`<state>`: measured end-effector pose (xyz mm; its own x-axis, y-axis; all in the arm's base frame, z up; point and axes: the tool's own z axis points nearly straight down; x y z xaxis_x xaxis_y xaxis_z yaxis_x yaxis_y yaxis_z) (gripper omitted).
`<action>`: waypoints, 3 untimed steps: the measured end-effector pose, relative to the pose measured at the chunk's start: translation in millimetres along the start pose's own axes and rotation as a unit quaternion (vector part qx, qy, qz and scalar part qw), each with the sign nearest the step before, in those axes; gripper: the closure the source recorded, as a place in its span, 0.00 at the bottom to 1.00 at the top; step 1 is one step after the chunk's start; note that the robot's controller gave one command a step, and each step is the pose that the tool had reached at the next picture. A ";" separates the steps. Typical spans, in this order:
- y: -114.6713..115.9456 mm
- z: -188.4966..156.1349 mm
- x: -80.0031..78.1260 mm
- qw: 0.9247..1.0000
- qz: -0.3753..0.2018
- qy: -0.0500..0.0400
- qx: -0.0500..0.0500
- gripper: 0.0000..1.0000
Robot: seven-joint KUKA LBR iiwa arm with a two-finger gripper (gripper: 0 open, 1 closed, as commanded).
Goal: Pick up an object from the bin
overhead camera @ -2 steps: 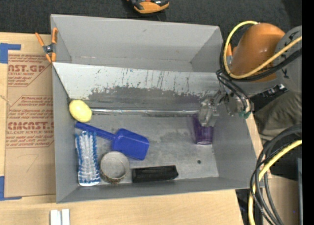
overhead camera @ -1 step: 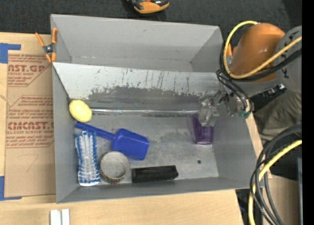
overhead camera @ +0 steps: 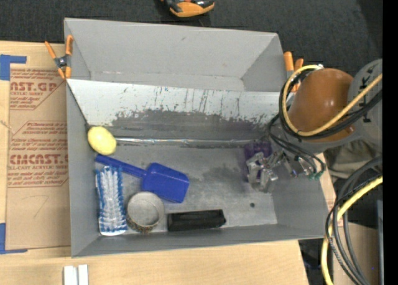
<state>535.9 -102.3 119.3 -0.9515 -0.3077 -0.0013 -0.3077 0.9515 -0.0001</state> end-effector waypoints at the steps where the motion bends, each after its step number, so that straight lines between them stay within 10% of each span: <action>1: 3.2 1.0 7.7 1.000 -0.030 -0.001 0.001 1.00; 3: -13.2 15.4 13.3 1.000 -0.003 0.000 -0.001 1.00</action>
Offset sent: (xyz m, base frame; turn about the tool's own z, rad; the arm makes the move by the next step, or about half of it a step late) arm -0.0089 -0.0180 -0.0149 -0.0048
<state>527.3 -118.9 103.9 -0.9499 -0.3125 -0.0005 -0.3125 0.9499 0.0020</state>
